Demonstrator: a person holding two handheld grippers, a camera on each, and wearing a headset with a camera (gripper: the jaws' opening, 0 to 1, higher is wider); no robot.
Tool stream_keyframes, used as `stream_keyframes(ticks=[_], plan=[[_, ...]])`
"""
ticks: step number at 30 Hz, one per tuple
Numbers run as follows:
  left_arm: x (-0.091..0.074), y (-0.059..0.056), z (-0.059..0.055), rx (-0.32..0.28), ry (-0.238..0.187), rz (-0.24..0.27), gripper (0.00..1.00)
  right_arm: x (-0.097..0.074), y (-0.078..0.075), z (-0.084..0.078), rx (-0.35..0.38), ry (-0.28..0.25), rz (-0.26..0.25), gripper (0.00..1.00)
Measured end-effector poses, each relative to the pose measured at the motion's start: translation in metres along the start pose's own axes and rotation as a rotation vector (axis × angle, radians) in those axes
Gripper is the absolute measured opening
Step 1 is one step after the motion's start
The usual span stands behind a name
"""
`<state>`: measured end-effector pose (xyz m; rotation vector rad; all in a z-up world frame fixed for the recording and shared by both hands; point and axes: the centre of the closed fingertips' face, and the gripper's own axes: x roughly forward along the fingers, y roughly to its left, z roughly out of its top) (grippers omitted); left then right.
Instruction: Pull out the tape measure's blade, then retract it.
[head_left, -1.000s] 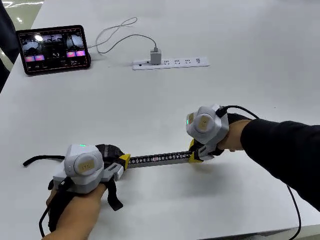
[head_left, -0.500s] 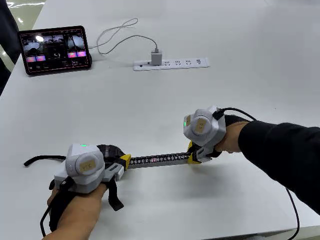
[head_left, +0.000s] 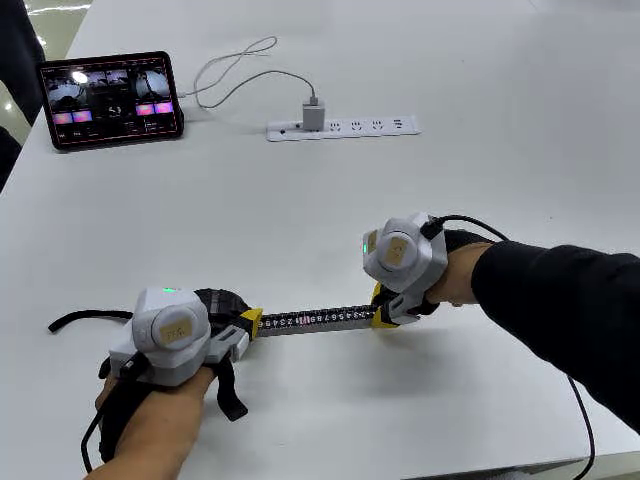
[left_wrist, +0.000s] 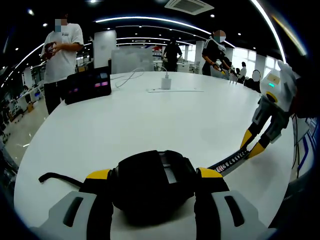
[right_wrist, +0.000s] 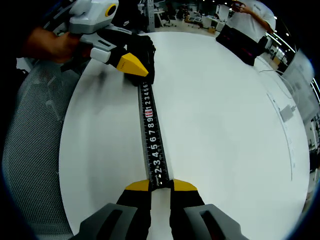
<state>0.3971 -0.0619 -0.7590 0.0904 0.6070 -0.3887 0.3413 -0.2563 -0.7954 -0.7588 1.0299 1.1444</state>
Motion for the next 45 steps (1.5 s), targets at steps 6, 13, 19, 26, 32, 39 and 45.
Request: stream_keyframes(ticks=[6, 13, 19, 26, 32, 39, 45], plan=[[0.0, 0.0, 0.0, 0.0, -0.002, 0.001, 0.61, 0.0, 0.0, 0.002, -0.034, -0.016, 0.011, 0.09], [0.0, 0.0, 0.0, 0.001, -0.001, 0.0, 0.61, 0.002, -0.001, 0.006, -0.026, -0.025, 0.013, 0.09], [0.001, 0.0, 0.0, 0.001, -0.002, 0.001, 0.61, 0.003, -0.001, 0.008, -0.01, -0.022, 0.013, 0.09], [0.001, 0.0, 0.0, 0.002, -0.001, -0.002, 0.61, 0.004, -0.002, 0.011, -0.016, -0.023, 0.006, 0.1], [0.001, 0.0, 0.0, 0.004, -0.002, 0.0, 0.61, 0.005, -0.002, 0.013, -0.01, -0.026, 0.003, 0.1], [0.001, 0.0, 0.0, 0.004, 0.001, -0.002, 0.61, 0.007, 0.0, 0.017, -0.015, -0.02, -0.005, 0.09], [0.001, 0.0, 0.0, 0.001, 0.001, -0.002, 0.61, 0.008, 0.0, 0.018, -0.014, -0.022, -0.008, 0.09]])
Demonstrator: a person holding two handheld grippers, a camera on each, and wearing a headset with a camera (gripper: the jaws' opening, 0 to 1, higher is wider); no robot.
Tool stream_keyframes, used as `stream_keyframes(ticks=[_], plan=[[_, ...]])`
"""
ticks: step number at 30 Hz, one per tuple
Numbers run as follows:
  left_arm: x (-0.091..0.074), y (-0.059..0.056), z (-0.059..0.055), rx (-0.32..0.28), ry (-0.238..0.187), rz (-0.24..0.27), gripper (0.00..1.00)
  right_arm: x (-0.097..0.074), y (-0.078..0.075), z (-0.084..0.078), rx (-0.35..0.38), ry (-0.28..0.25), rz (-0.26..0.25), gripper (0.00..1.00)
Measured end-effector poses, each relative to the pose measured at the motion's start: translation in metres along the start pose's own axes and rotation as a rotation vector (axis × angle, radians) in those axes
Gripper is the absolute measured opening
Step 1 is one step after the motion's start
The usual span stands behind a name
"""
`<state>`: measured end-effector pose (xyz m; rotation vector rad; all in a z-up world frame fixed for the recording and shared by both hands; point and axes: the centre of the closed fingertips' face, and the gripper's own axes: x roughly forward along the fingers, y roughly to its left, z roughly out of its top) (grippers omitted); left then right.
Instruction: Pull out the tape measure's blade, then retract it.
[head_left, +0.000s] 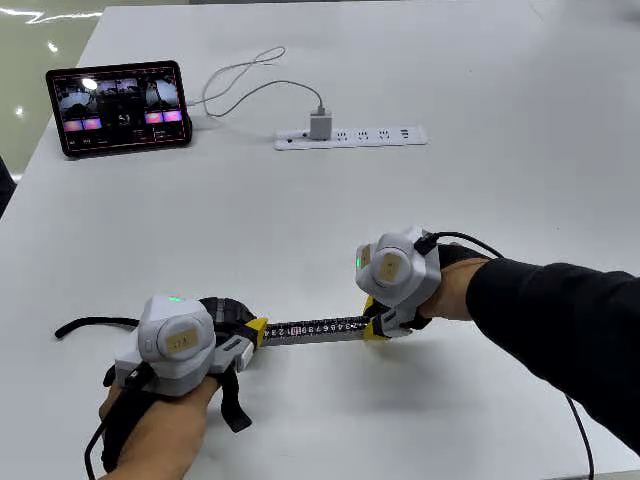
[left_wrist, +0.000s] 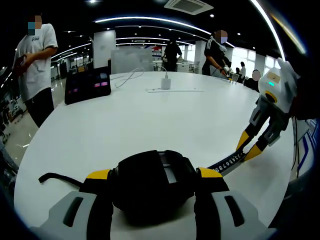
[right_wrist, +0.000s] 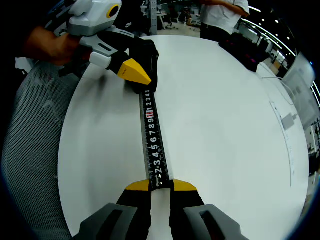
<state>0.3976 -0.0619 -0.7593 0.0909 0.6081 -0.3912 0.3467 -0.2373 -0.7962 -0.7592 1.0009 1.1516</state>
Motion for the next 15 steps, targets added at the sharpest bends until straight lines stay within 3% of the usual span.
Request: stream_keyframes(ticks=[15], plan=[[-0.0002, 0.0001, -0.0002, -0.005, -0.004, -0.004, 0.61, 0.0021, 0.0012, 0.0047, 0.014, 0.0, -0.007, 0.09]])
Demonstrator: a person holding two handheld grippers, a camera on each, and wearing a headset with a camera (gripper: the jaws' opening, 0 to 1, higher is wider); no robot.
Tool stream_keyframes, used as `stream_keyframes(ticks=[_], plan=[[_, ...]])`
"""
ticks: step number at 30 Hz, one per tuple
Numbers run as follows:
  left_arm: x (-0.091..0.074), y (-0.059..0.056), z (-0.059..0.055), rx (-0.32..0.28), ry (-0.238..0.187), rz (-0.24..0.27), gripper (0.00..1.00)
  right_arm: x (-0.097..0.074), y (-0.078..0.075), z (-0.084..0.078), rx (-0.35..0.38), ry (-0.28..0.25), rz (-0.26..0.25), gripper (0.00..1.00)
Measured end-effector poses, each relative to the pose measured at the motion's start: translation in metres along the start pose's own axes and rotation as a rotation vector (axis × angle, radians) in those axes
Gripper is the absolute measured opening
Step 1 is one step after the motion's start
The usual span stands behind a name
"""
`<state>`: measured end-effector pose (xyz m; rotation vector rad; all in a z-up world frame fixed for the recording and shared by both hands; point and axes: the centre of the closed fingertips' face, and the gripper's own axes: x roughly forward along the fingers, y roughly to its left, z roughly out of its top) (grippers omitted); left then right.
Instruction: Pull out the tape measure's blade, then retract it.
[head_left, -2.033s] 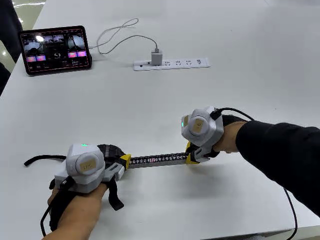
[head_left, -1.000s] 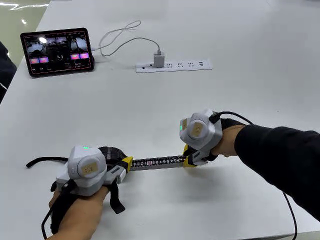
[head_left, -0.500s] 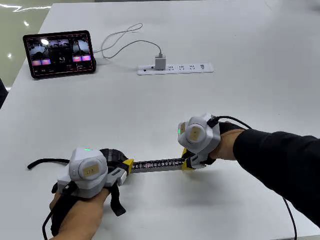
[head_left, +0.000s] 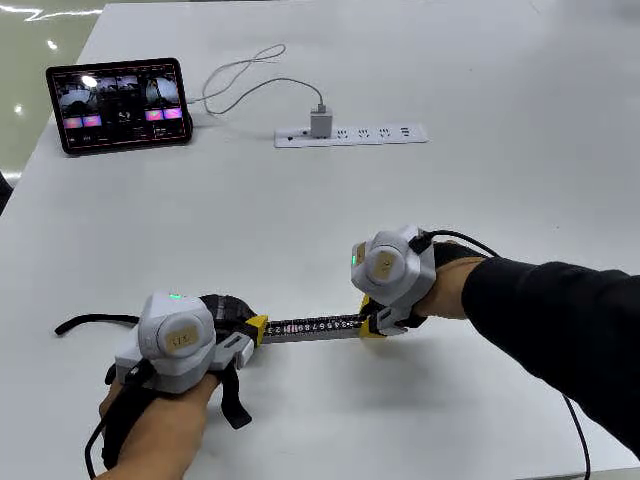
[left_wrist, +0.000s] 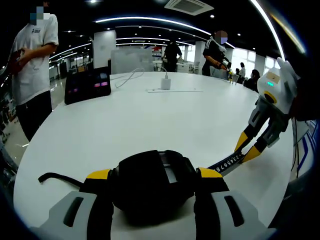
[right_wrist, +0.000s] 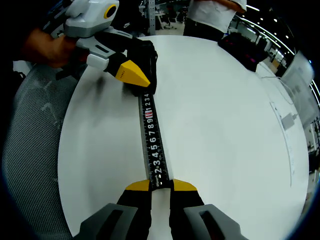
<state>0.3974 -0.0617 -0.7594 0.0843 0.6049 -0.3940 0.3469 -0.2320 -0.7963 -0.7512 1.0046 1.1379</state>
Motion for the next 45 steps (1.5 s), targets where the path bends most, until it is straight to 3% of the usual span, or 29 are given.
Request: stream_keyframes(ticks=[45], plan=[[0.0, 0.0, 0.0, 0.009, -0.003, 0.005, 0.61, 0.008, 0.002, 0.018, -0.005, -0.028, -0.004, 0.09]])
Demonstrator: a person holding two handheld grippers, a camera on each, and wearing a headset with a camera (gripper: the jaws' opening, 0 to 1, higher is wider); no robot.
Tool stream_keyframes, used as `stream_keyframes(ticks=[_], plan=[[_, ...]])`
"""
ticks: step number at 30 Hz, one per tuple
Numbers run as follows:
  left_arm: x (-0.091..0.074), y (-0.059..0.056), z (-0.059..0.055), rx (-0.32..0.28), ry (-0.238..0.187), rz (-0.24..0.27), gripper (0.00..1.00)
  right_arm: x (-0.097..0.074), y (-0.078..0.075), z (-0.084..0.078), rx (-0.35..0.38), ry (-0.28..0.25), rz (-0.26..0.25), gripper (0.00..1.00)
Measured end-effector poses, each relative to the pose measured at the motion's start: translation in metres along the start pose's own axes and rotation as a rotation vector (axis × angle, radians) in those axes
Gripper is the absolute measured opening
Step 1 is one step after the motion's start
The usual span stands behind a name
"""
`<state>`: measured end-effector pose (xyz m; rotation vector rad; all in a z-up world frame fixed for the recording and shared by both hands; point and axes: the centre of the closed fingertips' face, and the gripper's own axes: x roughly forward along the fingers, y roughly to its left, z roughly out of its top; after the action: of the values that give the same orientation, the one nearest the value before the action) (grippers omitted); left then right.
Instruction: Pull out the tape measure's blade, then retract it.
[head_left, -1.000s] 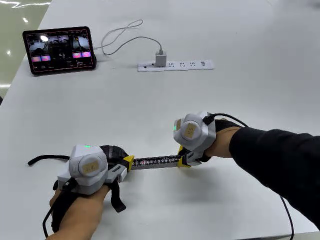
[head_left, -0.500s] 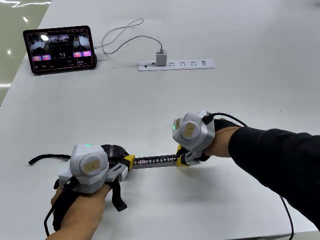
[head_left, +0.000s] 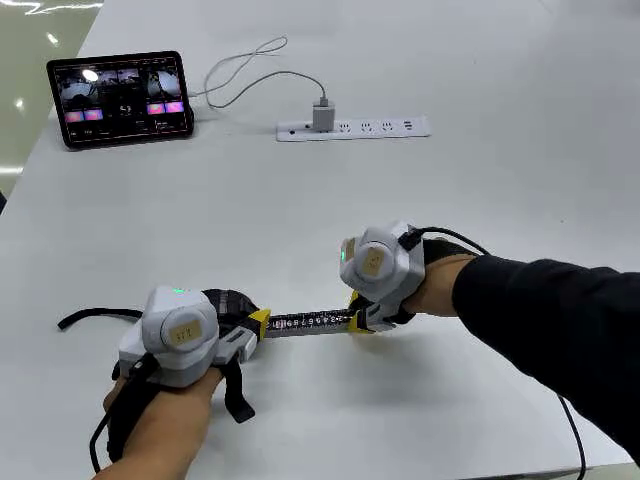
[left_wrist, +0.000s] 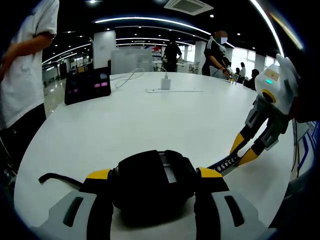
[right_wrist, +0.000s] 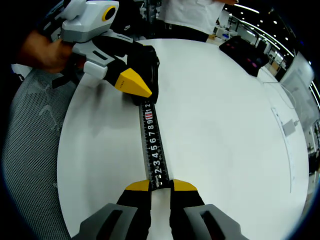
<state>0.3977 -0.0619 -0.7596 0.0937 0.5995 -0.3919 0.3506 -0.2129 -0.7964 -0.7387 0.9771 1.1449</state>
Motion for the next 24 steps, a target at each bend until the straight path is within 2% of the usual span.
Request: stream_keyframes(ticks=[12, 24], plan=[[0.0, 0.0, 0.0, -0.002, -0.015, 0.0, 0.61, 0.002, 0.001, 0.005, -0.024, -0.013, 0.006, 0.09], [0.001, 0.001, 0.0, -0.005, -0.01, -0.005, 0.61, 0.005, 0.001, 0.013, 0.006, -0.051, 0.01, 0.09]])
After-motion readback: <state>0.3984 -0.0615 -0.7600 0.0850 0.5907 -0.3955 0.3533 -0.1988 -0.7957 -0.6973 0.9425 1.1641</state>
